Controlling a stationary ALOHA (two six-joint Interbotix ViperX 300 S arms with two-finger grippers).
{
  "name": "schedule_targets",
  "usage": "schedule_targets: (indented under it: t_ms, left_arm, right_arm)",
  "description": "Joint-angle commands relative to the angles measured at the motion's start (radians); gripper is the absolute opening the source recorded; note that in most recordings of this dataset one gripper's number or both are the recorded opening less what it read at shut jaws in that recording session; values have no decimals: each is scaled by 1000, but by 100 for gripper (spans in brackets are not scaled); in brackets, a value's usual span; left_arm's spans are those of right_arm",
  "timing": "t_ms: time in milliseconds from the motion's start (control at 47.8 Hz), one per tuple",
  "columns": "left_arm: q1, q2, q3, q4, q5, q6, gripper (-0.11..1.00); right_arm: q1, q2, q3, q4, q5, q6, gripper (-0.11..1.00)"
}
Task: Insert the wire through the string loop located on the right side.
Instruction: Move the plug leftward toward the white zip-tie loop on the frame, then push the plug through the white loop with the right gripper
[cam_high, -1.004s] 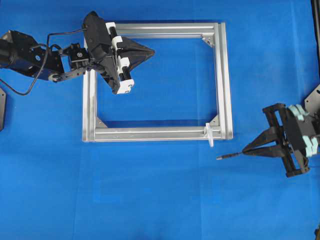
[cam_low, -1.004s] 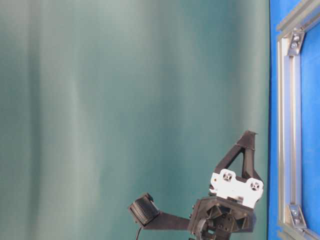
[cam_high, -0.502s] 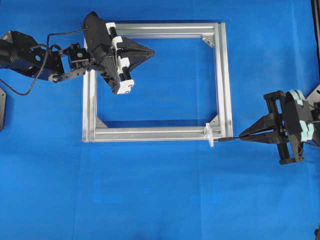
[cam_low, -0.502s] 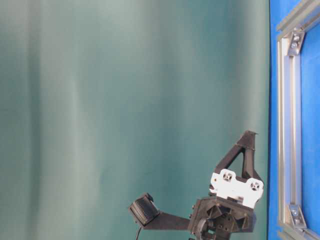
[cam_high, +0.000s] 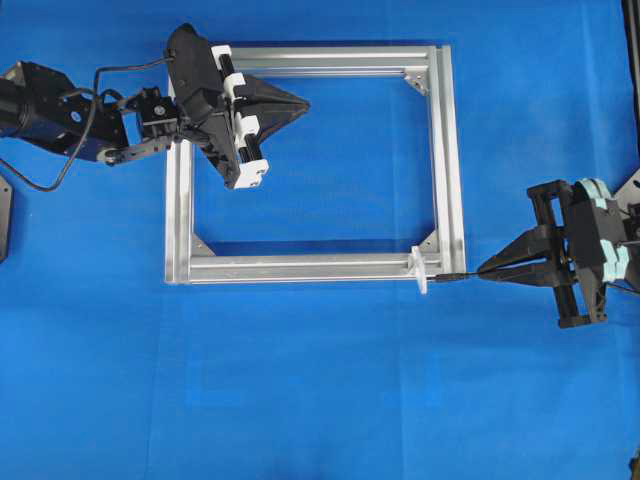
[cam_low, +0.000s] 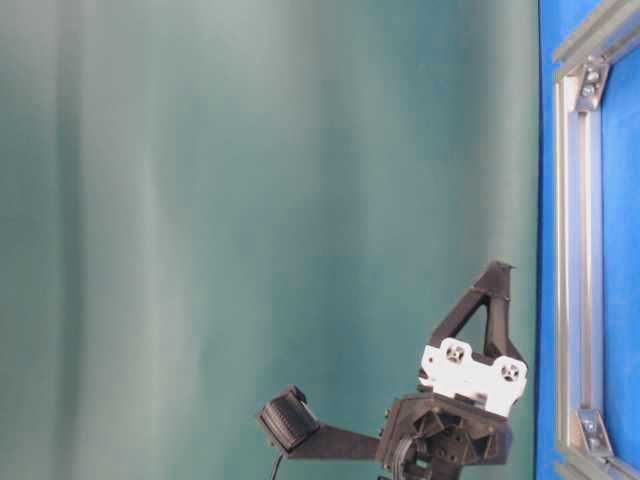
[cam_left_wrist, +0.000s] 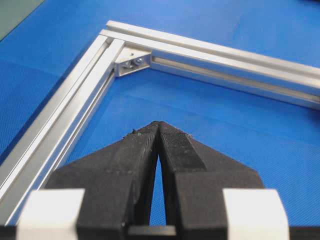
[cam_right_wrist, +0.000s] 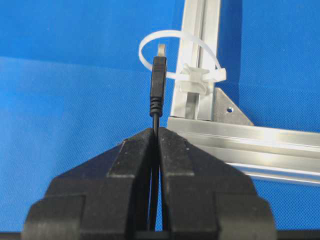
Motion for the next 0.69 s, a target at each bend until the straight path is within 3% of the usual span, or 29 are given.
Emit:
schedule_targets:
  t_ms: [0,669]
  left_arm:
    - [-3,-34,-9,3,-5,0,0]
    - [-5,-34,-8,3,-5,0,0]
  right_arm:
    - [-3,-5,-9,-3,-11,-2,-3]
    - [-3,-5,-9,-3,-23,-2,-3]
